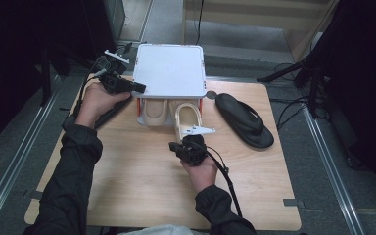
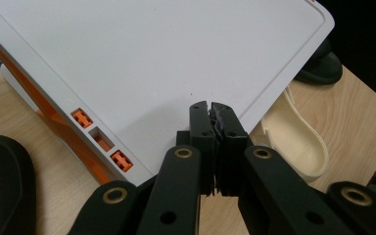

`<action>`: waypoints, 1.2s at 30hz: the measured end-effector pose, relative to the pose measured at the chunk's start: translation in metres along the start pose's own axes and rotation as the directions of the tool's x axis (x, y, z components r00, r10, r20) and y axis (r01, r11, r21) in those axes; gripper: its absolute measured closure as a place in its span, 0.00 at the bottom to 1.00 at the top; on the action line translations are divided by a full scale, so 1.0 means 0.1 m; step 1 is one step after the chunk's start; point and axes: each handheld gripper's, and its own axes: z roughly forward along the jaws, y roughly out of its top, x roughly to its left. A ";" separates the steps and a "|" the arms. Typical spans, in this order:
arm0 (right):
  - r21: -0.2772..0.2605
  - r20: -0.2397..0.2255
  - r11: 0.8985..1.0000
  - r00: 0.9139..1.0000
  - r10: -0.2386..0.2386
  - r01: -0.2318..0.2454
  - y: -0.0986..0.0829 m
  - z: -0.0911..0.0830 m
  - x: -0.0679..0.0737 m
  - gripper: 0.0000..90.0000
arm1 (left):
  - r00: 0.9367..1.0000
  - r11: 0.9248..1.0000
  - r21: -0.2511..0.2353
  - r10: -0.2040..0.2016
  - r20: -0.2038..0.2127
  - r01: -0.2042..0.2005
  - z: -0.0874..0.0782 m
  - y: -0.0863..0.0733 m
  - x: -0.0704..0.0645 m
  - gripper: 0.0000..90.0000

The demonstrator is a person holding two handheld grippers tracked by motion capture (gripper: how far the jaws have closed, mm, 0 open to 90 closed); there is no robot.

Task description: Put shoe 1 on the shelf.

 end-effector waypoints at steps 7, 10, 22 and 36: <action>0.019 0.018 1.000 1.000 0.006 -0.006 -0.22 -0.26 -0.18 1.00 | 1.000 1.000 -0.002 -0.004 0.000 0.004 0.00 0.00 0.00 0.98; 0.028 0.029 1.000 0.999 0.013 -0.014 -0.30 -0.32 -0.24 1.00 | 1.000 1.000 -0.003 -0.004 0.000 0.004 0.00 0.00 0.00 0.98; 0.033 0.079 0.998 0.996 0.050 -0.053 -0.36 -0.35 -0.45 1.00 | 1.000 1.000 -0.002 -0.004 0.000 0.004 0.00 0.00 0.00 0.98; 0.020 0.089 0.997 0.993 0.078 -0.080 -0.22 -0.20 -0.53 1.00 | 1.000 1.000 -0.001 -0.001 -0.003 0.001 0.00 0.00 0.00 0.98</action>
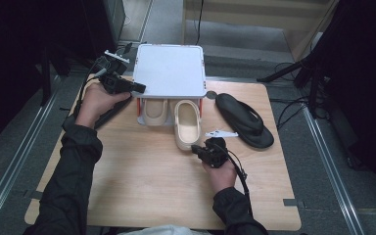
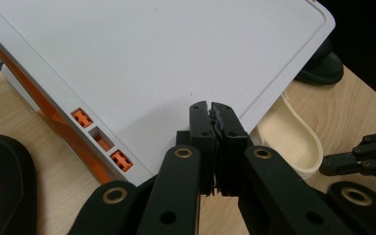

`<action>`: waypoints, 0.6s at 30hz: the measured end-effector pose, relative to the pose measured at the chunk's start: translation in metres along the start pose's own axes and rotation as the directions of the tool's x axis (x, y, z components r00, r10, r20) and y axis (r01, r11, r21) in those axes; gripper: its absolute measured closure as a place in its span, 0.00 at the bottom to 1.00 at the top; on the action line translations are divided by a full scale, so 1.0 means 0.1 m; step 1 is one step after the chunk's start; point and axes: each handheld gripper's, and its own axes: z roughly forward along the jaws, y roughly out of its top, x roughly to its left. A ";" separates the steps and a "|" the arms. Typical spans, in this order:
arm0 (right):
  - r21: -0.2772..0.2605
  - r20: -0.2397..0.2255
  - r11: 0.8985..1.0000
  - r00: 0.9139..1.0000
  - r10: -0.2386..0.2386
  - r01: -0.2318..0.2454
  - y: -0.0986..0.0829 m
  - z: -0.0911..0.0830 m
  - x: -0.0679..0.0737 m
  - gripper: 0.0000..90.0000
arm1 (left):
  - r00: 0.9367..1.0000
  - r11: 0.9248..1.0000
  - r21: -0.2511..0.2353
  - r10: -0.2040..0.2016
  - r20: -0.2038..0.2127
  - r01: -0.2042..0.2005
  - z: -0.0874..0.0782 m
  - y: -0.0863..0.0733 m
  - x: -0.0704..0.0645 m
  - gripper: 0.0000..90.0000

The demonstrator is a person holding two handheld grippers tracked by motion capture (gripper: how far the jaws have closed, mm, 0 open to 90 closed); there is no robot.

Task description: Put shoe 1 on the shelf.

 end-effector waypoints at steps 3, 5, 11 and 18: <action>0.002 0.001 1.000 1.000 0.001 -0.001 0.04 0.04 0.01 1.00 | 1.000 1.000 -0.001 -0.001 0.002 0.001 0.00 0.00 0.00 0.98; -0.006 -0.004 1.000 1.000 -0.005 0.005 0.09 0.10 0.00 1.00 | 1.000 1.000 0.000 0.000 0.002 0.000 0.00 0.00 0.00 0.98; -0.018 0.000 1.000 1.000 0.025 -0.025 0.22 0.24 -0.05 1.00 | 1.000 1.000 -0.002 -0.002 0.004 0.002 0.00 0.00 0.00 0.98; -0.027 0.019 1.000 1.000 0.017 -0.016 0.38 0.38 -0.05 1.00 | 1.000 1.000 0.000 0.000 0.004 0.000 0.00 0.00 0.00 0.98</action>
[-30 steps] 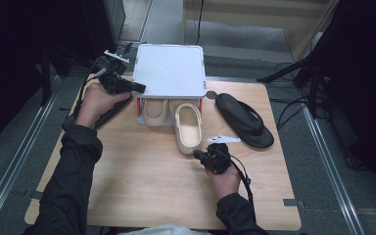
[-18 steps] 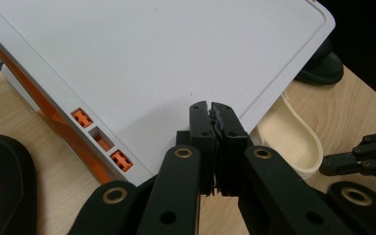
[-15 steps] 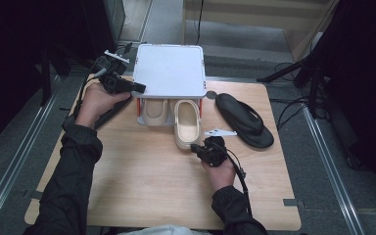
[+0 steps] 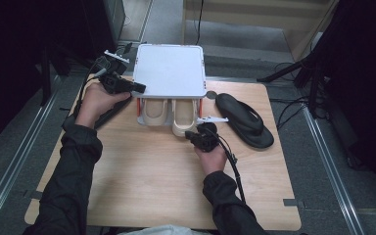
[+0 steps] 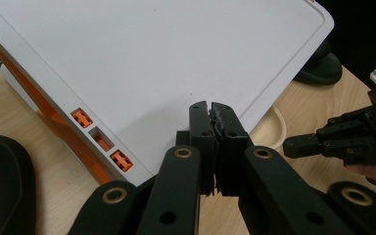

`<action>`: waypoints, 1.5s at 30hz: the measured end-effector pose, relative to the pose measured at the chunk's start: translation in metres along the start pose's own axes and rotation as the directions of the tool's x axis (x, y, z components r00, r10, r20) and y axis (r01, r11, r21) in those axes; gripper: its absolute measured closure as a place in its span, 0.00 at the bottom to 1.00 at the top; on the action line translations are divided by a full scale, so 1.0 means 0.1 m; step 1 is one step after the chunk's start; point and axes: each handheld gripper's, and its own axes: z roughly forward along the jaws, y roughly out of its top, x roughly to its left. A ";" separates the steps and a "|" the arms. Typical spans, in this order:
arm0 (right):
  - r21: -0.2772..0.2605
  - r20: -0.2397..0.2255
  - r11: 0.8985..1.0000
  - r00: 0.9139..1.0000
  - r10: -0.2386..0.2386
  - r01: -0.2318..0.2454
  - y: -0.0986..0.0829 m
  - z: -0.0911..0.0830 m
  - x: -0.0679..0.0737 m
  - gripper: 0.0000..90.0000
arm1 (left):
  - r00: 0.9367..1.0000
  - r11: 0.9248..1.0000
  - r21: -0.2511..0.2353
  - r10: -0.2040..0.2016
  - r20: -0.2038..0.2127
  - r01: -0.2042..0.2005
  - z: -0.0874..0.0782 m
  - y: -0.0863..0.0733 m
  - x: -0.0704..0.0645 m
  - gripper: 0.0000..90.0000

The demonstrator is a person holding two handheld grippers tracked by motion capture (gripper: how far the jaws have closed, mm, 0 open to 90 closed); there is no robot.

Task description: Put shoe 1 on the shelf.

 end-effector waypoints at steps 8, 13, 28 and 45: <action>0.010 0.038 1.000 0.999 -0.018 0.018 0.18 0.20 0.04 1.00 | 1.000 1.000 0.001 0.002 -0.001 -0.002 0.00 0.00 0.00 0.98; 0.012 0.051 1.000 0.998 -0.029 0.028 0.23 0.27 0.05 1.00 | 1.000 1.000 0.000 0.003 -0.001 -0.003 0.00 0.00 0.00 0.98; -0.005 0.018 1.000 1.000 -0.019 0.019 0.24 0.24 0.07 0.97 | 1.000 1.000 -0.004 0.017 -0.015 -0.017 -0.01 0.00 0.00 0.96; -0.007 -0.077 0.998 0.995 -0.064 0.063 0.11 -0.20 0.12 0.78 | 0.998 0.997 -0.044 -0.064 -0.027 0.062 -0.22 0.01 0.02 0.58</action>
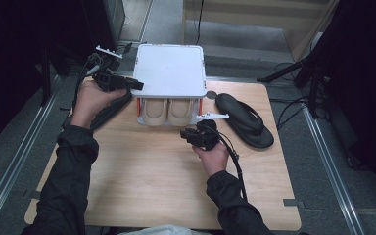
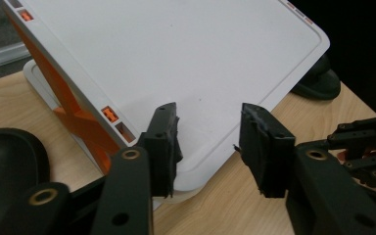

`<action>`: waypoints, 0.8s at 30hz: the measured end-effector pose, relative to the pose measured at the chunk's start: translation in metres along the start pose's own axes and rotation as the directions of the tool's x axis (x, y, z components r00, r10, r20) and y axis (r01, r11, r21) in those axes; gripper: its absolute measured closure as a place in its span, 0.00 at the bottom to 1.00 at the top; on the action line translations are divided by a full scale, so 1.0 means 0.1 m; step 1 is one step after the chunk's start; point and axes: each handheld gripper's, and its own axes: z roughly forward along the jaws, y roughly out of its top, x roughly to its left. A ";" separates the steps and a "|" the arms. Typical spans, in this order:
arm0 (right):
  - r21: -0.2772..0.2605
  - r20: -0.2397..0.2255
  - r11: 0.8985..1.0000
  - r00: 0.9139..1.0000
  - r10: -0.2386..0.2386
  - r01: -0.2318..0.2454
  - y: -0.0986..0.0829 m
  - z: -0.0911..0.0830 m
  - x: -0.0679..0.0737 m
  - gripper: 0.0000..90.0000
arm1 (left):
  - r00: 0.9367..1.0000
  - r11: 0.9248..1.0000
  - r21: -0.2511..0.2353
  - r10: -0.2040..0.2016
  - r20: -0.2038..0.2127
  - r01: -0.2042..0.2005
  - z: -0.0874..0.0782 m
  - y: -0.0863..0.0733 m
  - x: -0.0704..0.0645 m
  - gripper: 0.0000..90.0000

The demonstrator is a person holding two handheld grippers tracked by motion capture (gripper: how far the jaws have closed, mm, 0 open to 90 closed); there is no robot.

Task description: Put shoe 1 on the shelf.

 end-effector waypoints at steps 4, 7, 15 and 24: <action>-0.007 -0.014 1.000 1.000 -0.027 0.027 -0.03 -0.11 0.01 0.75 | 0.999 1.000 0.007 -0.017 -0.041 0.018 -0.06 -0.02 0.02 0.52; -0.008 -0.036 1.000 0.999 -0.024 0.023 -0.07 -0.18 -0.02 0.69 | 0.998 0.999 -0.012 -0.039 -0.053 0.038 -0.12 -0.06 0.04 0.50; -0.047 -0.052 0.998 0.998 -0.045 0.042 -0.12 -0.32 -0.04 0.54 | 0.994 0.997 -0.026 -0.071 -0.085 0.069 -0.23 -0.16 0.10 0.47; -0.073 -0.067 0.997 0.997 -0.031 0.026 -0.23 -0.54 -0.08 0.52 | 0.985 0.994 -0.050 -0.105 -0.137 0.099 -0.38 -0.33 0.22 0.47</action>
